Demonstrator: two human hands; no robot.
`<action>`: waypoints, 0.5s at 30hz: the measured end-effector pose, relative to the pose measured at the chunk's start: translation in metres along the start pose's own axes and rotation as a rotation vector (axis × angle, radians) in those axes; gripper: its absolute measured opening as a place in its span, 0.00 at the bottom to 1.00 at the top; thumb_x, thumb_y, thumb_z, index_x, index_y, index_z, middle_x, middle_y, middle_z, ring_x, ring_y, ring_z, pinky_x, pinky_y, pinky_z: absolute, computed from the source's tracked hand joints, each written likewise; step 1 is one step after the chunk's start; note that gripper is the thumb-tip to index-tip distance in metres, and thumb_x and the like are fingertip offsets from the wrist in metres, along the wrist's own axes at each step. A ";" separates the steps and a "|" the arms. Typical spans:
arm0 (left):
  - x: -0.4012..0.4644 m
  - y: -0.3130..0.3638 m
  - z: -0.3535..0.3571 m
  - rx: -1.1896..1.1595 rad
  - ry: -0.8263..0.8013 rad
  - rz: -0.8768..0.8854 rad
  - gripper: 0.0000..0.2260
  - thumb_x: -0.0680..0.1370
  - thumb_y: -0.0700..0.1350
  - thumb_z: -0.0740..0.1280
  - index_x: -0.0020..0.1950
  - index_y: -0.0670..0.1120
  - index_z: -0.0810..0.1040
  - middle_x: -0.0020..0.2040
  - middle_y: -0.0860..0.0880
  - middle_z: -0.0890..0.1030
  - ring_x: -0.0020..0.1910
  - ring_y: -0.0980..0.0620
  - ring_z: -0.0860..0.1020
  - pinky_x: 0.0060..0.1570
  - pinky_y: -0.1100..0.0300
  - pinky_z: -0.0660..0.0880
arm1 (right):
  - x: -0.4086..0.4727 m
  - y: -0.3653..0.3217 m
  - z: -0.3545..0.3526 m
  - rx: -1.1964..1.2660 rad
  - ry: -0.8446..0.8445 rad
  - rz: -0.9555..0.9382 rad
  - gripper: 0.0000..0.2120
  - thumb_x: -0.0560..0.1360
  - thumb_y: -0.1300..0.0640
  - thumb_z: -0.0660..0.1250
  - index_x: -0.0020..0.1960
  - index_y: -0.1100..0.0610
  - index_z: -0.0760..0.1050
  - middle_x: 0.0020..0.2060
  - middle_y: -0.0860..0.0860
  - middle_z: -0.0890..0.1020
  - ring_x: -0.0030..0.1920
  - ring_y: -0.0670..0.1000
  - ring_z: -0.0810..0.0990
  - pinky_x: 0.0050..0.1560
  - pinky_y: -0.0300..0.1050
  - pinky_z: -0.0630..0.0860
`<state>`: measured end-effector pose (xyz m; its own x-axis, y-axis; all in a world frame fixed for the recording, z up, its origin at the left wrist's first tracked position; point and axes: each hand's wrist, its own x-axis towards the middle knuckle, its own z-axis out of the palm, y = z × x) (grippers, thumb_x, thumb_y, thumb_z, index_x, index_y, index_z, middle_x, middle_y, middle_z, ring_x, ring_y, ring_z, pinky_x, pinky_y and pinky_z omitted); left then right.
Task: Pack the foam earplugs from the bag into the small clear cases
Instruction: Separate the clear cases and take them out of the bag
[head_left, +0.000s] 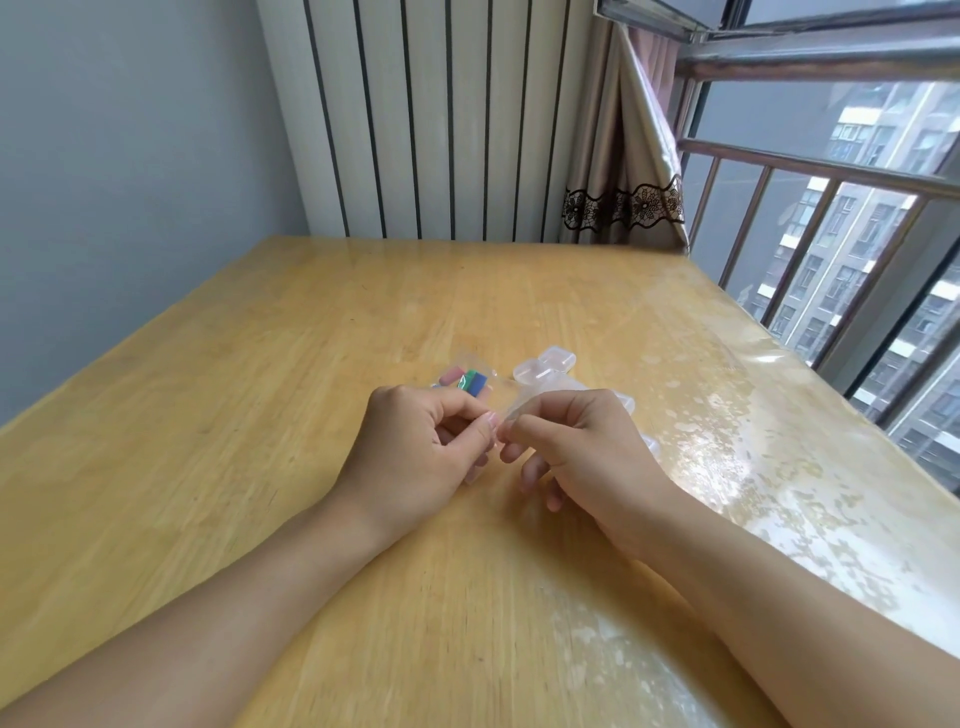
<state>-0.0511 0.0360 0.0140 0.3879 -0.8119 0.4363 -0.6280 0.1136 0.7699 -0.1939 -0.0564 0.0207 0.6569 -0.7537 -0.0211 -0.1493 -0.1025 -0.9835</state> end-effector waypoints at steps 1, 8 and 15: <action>0.000 0.001 0.000 0.050 0.018 0.045 0.12 0.76 0.38 0.71 0.35 0.49 0.84 0.25 0.52 0.81 0.24 0.51 0.80 0.60 0.59 0.77 | 0.000 -0.001 0.000 0.003 -0.003 0.005 0.07 0.76 0.61 0.70 0.42 0.65 0.83 0.35 0.56 0.84 0.27 0.50 0.79 0.23 0.40 0.70; -0.001 -0.002 -0.002 0.049 0.031 0.120 0.11 0.75 0.41 0.72 0.35 0.53 0.84 0.24 0.50 0.80 0.24 0.48 0.78 0.38 0.61 0.78 | 0.001 -0.001 -0.001 0.054 -0.049 0.010 0.10 0.80 0.56 0.69 0.45 0.62 0.83 0.41 0.56 0.85 0.30 0.52 0.81 0.23 0.40 0.71; 0.000 0.000 0.000 0.102 0.083 0.068 0.13 0.74 0.40 0.72 0.31 0.53 0.82 0.23 0.53 0.78 0.23 0.51 0.77 0.35 0.67 0.73 | 0.000 -0.003 0.001 0.018 -0.028 0.011 0.10 0.79 0.59 0.71 0.46 0.67 0.82 0.38 0.56 0.84 0.30 0.51 0.79 0.22 0.40 0.70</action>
<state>-0.0512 0.0363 0.0142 0.3945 -0.7535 0.5259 -0.7183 0.1040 0.6879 -0.1930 -0.0554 0.0231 0.6759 -0.7361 -0.0363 -0.1434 -0.0830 -0.9862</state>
